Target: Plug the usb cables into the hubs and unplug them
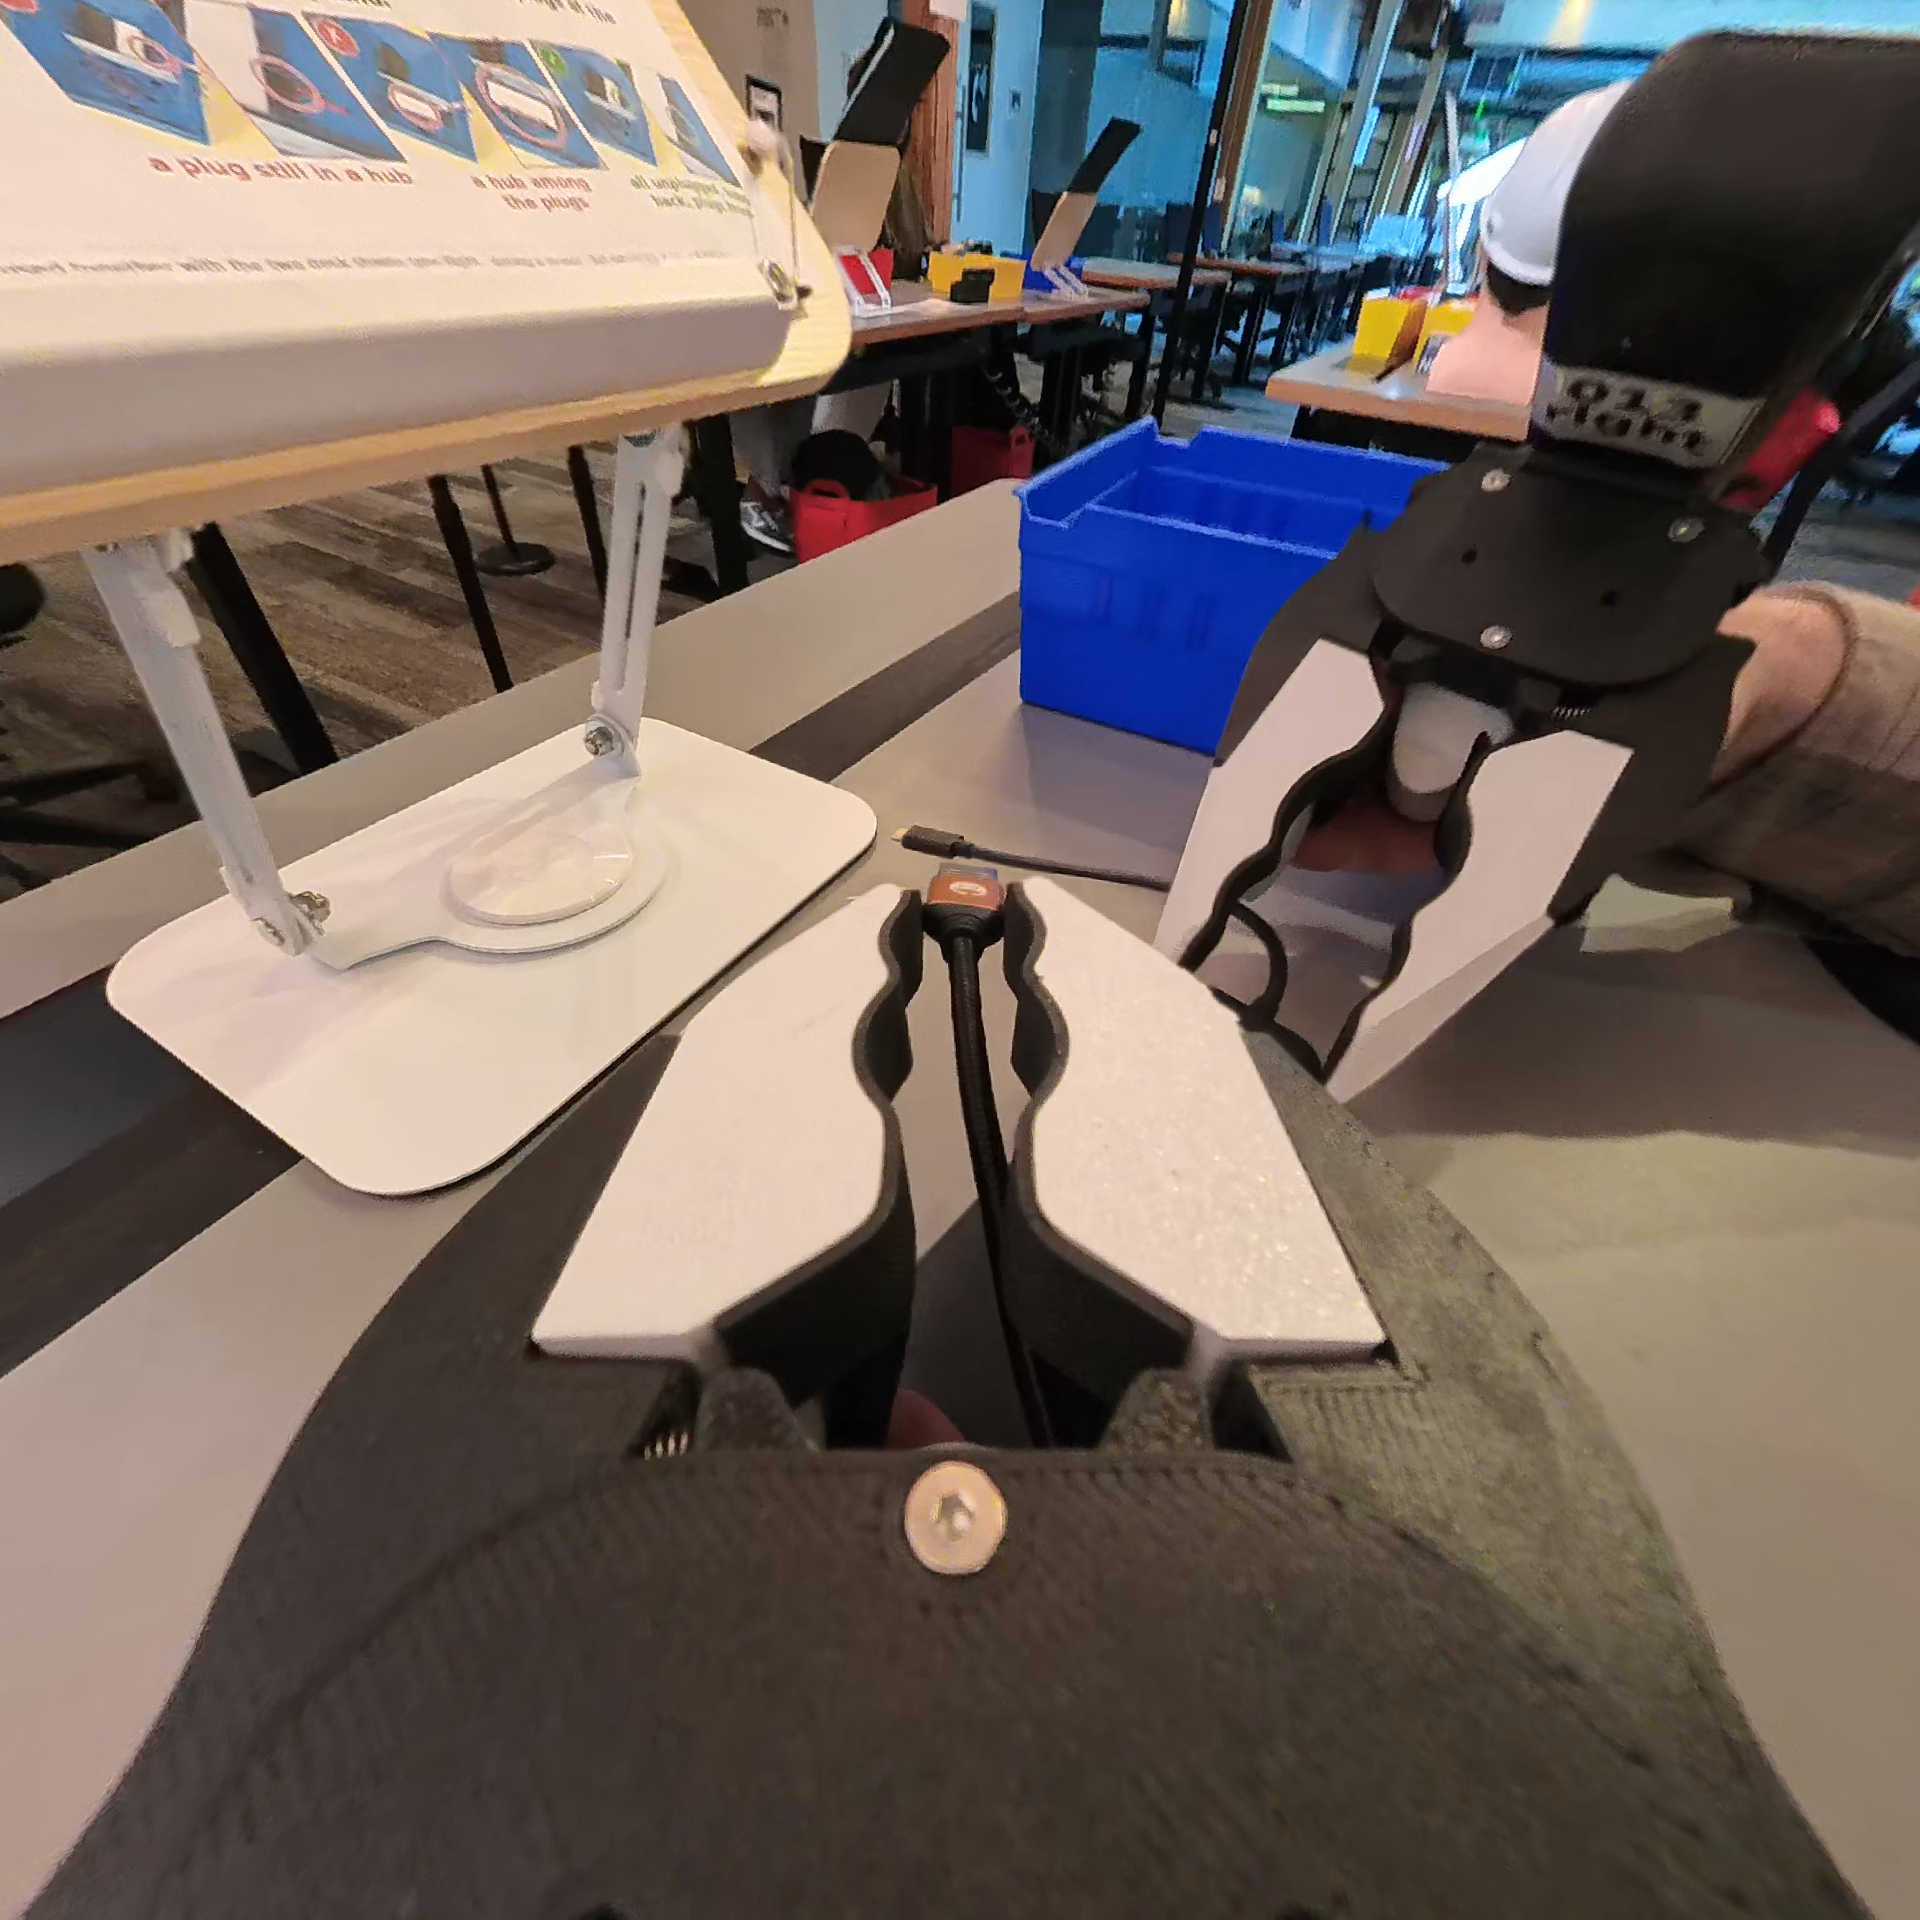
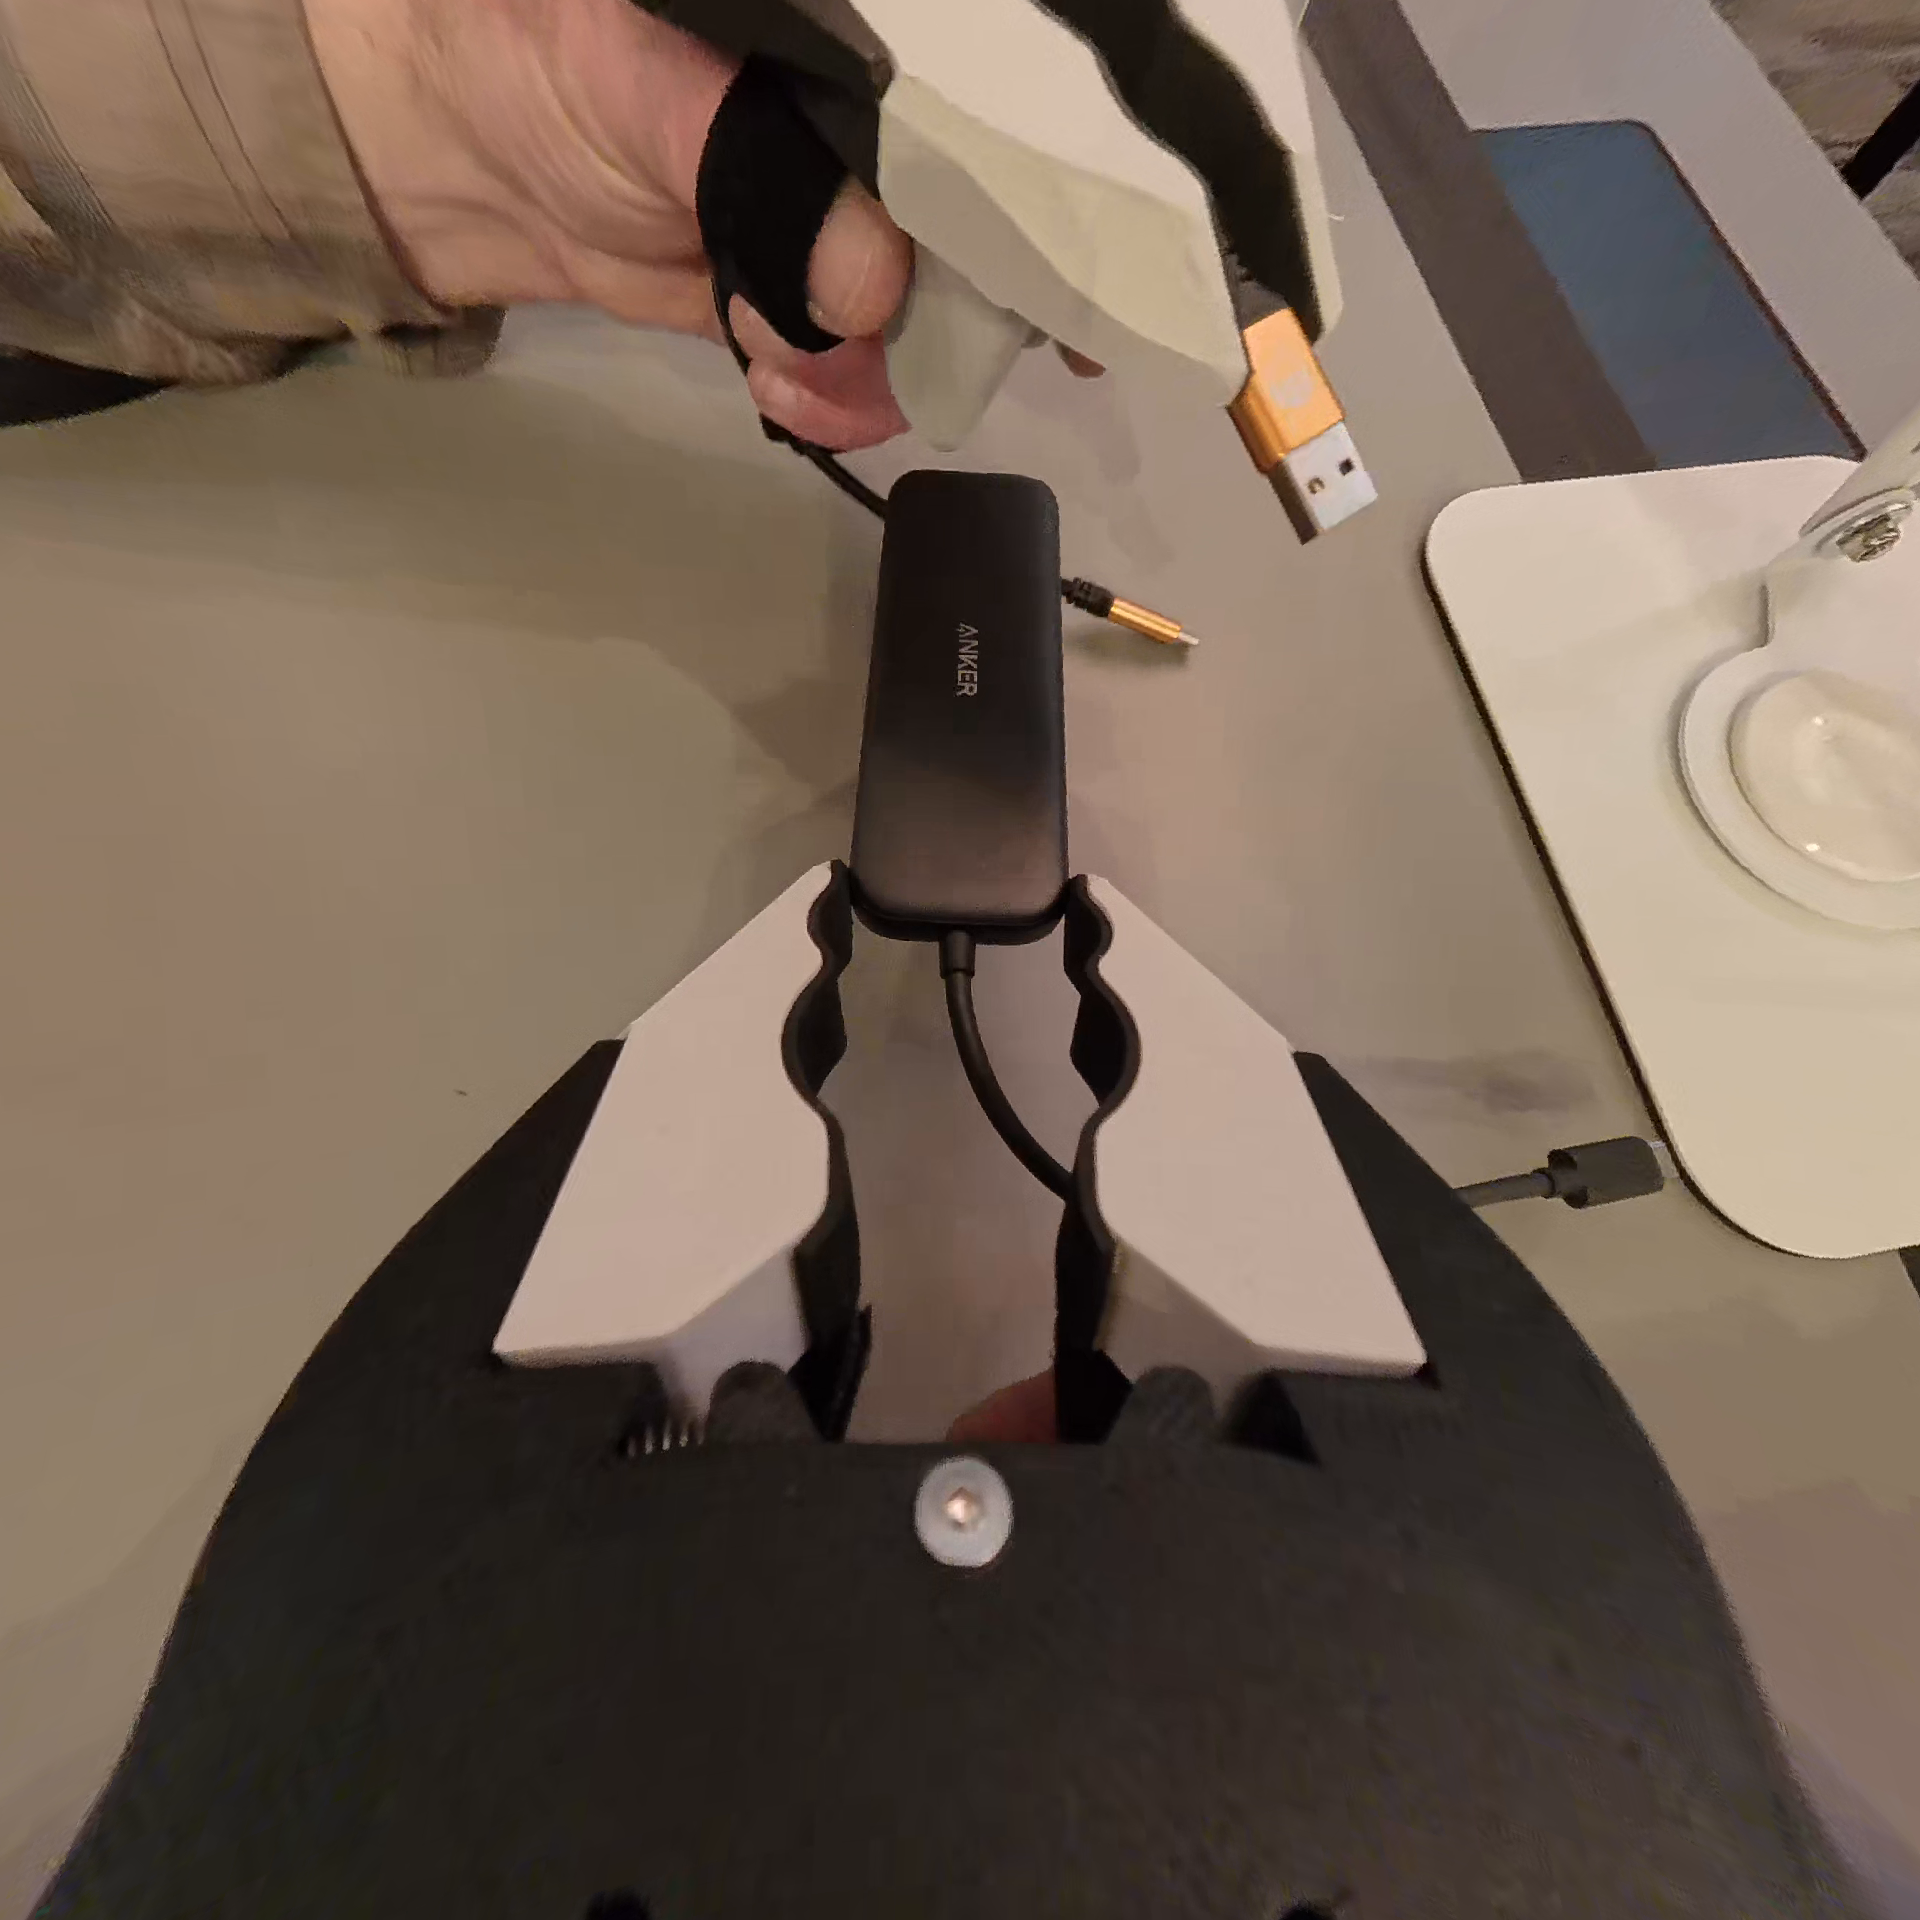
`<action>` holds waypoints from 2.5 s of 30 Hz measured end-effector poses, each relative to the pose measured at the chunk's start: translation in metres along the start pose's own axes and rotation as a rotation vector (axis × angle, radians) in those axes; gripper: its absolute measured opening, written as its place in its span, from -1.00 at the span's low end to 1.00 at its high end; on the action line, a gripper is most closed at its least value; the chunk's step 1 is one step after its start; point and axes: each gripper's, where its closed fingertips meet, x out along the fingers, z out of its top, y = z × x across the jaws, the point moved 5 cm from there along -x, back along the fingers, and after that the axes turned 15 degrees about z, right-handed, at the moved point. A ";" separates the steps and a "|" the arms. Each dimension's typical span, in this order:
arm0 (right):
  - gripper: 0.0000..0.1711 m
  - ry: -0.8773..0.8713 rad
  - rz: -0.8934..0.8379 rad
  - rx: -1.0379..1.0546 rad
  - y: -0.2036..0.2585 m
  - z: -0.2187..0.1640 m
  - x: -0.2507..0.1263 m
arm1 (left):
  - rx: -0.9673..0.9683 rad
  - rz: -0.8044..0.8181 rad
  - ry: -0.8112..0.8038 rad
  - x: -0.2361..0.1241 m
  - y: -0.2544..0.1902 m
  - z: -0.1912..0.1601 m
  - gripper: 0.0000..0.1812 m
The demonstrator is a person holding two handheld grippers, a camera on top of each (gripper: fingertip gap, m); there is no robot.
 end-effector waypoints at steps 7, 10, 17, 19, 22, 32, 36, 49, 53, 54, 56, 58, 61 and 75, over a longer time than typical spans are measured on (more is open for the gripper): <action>-0.54 0.013 -0.035 0.051 -0.007 -0.006 0.001 | -0.074 -0.006 -0.023 0.000 0.002 0.003 -0.83; -0.54 0.029 -0.039 0.068 -0.008 -0.009 0.008 | -0.103 -0.016 -0.045 -0.001 0.000 0.005 -0.83; -0.54 0.030 -0.032 0.094 -0.009 -0.015 0.025 | -0.142 -0.040 -0.063 0.002 -0.006 0.005 -0.83; -0.54 0.040 -0.033 0.092 -0.009 -0.018 0.030 | -0.144 -0.043 -0.062 0.003 -0.008 0.005 -0.83; -0.54 0.053 -0.046 0.076 -0.010 -0.020 0.035 | -0.146 -0.046 -0.061 0.004 -0.010 0.004 -0.83; -0.35 0.024 -0.062 0.062 -0.012 -0.015 0.042 | -0.166 -0.059 -0.084 0.004 -0.011 0.008 -0.83; -0.34 0.038 -0.076 0.036 -0.013 -0.004 0.050 | -0.165 -0.064 -0.088 0.005 -0.013 0.010 -0.83; -0.50 0.068 -0.044 0.075 -0.020 0.006 0.077 | -0.185 -0.100 -0.131 0.000 -0.017 0.019 -0.84; -0.51 0.025 -0.047 0.073 -0.023 0.008 0.068 | -0.188 -0.092 -0.142 -0.005 -0.010 0.024 -0.83; -0.51 0.009 -0.050 0.068 -0.023 0.010 0.065 | -0.186 -0.087 -0.138 -0.006 -0.007 0.024 -0.83; -0.51 -0.031 -0.041 0.076 -0.023 0.012 0.057 | -0.178 -0.065 -0.147 -0.010 -0.002 0.027 -0.83; -0.52 -0.073 -0.044 0.075 -0.024 0.014 0.048 | -0.178 -0.045 -0.163 -0.013 0.003 0.031 -0.83; -0.51 -0.156 -0.034 0.082 -0.025 0.018 0.031 | -0.176 -0.007 -0.180 -0.018 0.012 0.035 -0.84; -0.51 -0.546 -0.087 0.057 -0.030 0.045 -0.027 | -0.198 0.262 -0.016 -0.001 0.027 0.009 -0.83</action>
